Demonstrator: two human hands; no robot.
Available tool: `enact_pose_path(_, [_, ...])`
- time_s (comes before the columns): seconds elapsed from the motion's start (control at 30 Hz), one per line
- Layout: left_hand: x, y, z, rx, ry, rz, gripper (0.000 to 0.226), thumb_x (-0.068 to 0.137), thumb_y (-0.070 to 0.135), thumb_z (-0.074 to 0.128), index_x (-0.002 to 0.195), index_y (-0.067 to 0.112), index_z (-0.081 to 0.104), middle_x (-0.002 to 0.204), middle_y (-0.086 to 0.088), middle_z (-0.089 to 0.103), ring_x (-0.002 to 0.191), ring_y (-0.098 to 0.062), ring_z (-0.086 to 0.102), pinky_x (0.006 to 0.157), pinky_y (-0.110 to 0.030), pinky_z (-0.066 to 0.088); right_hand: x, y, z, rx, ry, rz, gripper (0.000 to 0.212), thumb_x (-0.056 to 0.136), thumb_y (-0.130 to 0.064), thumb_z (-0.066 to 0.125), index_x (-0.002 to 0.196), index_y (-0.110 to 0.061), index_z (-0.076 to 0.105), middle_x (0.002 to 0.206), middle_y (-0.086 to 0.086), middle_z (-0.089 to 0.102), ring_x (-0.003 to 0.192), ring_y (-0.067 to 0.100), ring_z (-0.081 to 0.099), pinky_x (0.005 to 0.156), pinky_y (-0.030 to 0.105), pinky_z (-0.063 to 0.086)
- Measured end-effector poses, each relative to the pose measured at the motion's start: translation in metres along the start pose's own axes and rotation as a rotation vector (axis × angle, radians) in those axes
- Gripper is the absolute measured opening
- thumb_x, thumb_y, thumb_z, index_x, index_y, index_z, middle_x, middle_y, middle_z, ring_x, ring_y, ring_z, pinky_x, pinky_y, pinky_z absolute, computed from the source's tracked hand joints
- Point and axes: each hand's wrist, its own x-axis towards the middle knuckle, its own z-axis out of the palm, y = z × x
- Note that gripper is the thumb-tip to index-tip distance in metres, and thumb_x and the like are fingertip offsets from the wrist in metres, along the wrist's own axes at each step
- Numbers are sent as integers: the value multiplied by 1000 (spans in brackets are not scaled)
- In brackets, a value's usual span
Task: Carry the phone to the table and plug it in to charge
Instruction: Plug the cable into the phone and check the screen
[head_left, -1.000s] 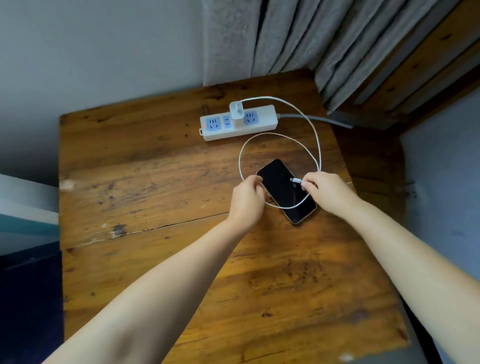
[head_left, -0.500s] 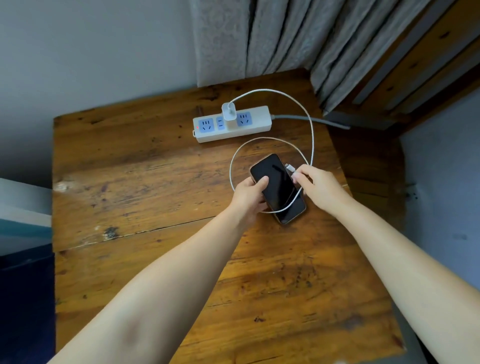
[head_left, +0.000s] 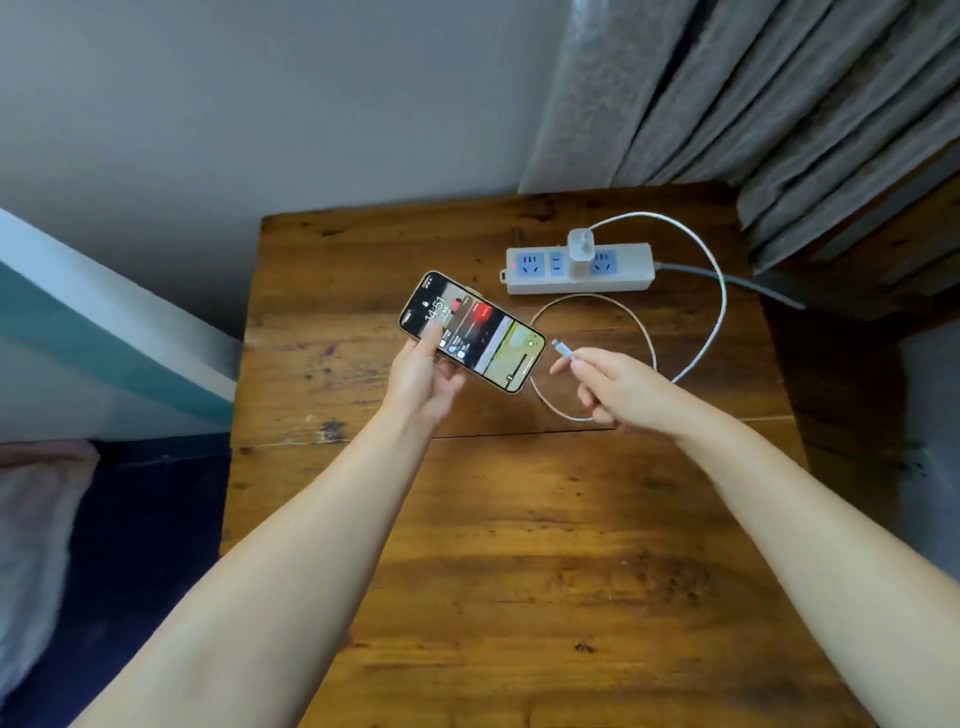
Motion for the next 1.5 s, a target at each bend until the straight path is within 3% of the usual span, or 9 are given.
enact_pose_path(0.13, [-3, 12, -22, -51, 9, -25, 12, 91, 16, 54, 101, 15, 60, 96, -4, 67, 78, -15, 68, 73, -36, 56, 5, -17, 18, 24, -96, -36, 28, 99, -35, 32, 99, -30, 59, 54, -5, 40, 35, 2, 34, 35, 14, 30])
enact_pose_path(0.27, [-6, 21, -38, -105, 18, -36, 26, 92, 16, 52, 117, 9, 55, 103, -7, 66, 88, -19, 66, 76, -37, 55, 7, -24, 30, 106, -199, -3, 29, 99, -36, 32, 111, -33, 58, 50, -8, 42, 38, 6, 36, 37, 18, 30])
enact_pose_path(0.43, [-8, 30, -47, -84, 7, -48, 18, 92, 17, 53, 108, 11, 58, 105, -8, 67, 93, -20, 66, 80, -36, 55, 9, -28, 43, 199, -300, 17, 30, 99, -38, 32, 119, -41, 54, 52, -8, 44, 40, 7, 33, 39, 19, 26])
enact_pose_path(0.77, [-12, 47, -56, 106, -100, 37, 25, 94, 21, 50, 118, 13, 53, 112, -9, 65, 102, -23, 63, 80, -39, 55, 16, -33, 57, 290, -373, 36, 33, 98, -38, 34, 97, -24, 65, 50, -8, 41, 36, 9, 29, 35, 18, 27])
enact_pose_path(0.97, [-14, 59, -57, 109, -144, 59, 18, 94, 21, 49, 110, 16, 56, 107, -7, 66, 95, -21, 65, 71, -36, 58, 17, -39, 68, 395, -333, -11, 33, 98, -36, 34, 94, -19, 62, 49, -8, 40, 34, 9, 28, 35, 18, 25])
enact_pose_path(1.13, [-15, 68, -58, 184, -182, 84, 27, 94, 21, 50, 118, 10, 53, 107, -9, 67, 94, -22, 67, 70, -36, 60, 17, -43, 78, 440, -328, 11, 33, 99, -35, 34, 97, -14, 59, 50, -6, 39, 33, 9, 27, 34, 18, 23])
enact_pose_path(1.23, [-16, 73, -57, 286, -223, 94, 28, 93, 20, 52, 118, 8, 55, 98, -6, 72, 88, -21, 69, 66, -34, 59, 13, -42, 84, 445, -397, 77, 30, 99, -34, 36, 100, -14, 58, 56, 0, 51, 31, 9, 30, 31, 16, 23])
enact_pose_path(1.37, [-17, 76, -60, 350, -279, 59, 22, 92, 19, 54, 111, 10, 59, 94, -5, 75, 87, -22, 70, 61, -32, 58, 13, -50, 71, 390, -469, 151, 18, 97, -19, 43, 103, -9, 57, 95, 5, 74, 39, 9, 51, 31, 14, 33])
enact_pose_path(1.5, [-20, 75, -66, 363, -294, 32, 25, 91, 22, 54, 113, 10, 59, 98, -7, 74, 88, -22, 70, 62, -32, 58, 23, -62, 55, 469, -216, 150, 30, 96, -8, 41, 120, -10, 60, 104, 4, 71, 73, 12, 68, 50, 19, 52])
